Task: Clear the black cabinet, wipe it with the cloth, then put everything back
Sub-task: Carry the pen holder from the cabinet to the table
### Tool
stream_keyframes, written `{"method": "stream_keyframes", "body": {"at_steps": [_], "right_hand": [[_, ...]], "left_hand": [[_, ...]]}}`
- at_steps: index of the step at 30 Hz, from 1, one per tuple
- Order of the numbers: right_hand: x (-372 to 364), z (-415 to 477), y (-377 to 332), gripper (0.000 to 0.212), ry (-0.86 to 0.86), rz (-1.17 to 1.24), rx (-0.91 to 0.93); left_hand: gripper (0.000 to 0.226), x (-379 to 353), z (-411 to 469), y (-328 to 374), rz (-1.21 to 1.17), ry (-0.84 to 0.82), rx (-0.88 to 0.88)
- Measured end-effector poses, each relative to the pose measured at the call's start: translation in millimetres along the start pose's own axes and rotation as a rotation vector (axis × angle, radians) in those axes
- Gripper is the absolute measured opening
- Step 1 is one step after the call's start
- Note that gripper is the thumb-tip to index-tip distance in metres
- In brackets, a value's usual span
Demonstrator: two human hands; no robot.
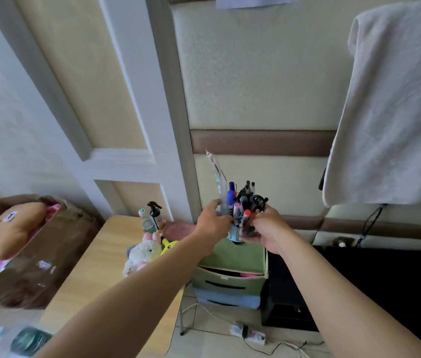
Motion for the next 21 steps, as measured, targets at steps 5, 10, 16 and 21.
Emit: {"method": "stream_keyframes", "body": {"at_steps": [5, 10, 16, 21], "right_hand": [[-74.1, 14.1, 0.2, 0.011, -0.023, -0.047, 0.007], [-177.8, 55.5, 0.3, 0.018, -0.022, -0.004, -0.004], [-322.5, 126.1, 10.1, 0.023, 0.004, 0.035, -0.057], [-422.8, 178.8, 31.7, 0.029, -0.069, 0.116, -0.157]], "left_hand": [[0.058, 63.7, 12.5, -25.5, -0.045, 0.042, 0.028], [0.051, 157.5, 50.4, -54.6, -0.079, 0.057, 0.036], [0.049, 292.3, 113.1, -108.2, -0.079, 0.067, 0.093], [0.053, 373.9, 160.4, -168.6, -0.082, 0.023, 0.159]]}}
Point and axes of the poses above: each hand's wrist, its own z-axis towards the middle knuckle, its own x-axis out of the back of the hand, y = z × x, the point moved 7 cm from there along z, towards the middle knuckle, and after that the axes turned 10 degrees about -x, right-handed, at the moved point
